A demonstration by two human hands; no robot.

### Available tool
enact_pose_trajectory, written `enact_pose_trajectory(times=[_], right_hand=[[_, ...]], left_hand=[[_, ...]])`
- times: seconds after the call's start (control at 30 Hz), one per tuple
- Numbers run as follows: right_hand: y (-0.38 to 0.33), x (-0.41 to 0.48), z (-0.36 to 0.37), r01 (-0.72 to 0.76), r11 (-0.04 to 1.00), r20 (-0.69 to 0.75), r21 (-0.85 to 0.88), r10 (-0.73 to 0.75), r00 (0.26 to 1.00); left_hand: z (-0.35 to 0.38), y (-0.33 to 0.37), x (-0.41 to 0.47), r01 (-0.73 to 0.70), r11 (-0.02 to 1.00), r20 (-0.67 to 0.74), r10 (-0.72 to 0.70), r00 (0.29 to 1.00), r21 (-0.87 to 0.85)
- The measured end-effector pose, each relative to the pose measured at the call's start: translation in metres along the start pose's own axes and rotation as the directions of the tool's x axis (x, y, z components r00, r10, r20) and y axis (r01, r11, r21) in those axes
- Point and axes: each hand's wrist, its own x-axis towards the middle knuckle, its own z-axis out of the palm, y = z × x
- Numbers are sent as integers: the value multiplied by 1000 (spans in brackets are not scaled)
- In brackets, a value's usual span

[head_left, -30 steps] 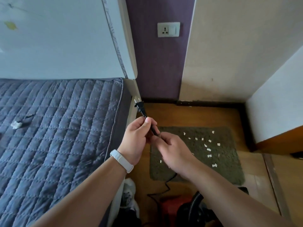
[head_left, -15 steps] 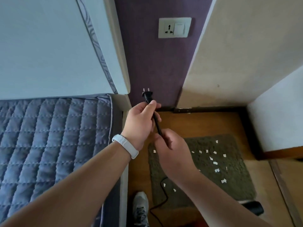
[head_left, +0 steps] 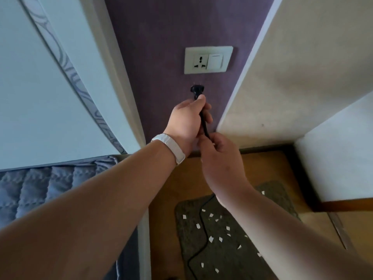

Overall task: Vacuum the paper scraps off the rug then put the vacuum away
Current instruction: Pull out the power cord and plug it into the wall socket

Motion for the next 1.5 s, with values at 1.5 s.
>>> enact_pose_trajectory(times=[1.5], right_hand=[[-16,111,3,11,996,-38,-85,-15,999]], left_hand=[[18,30,105,-25,953,-74,50,996,300]])
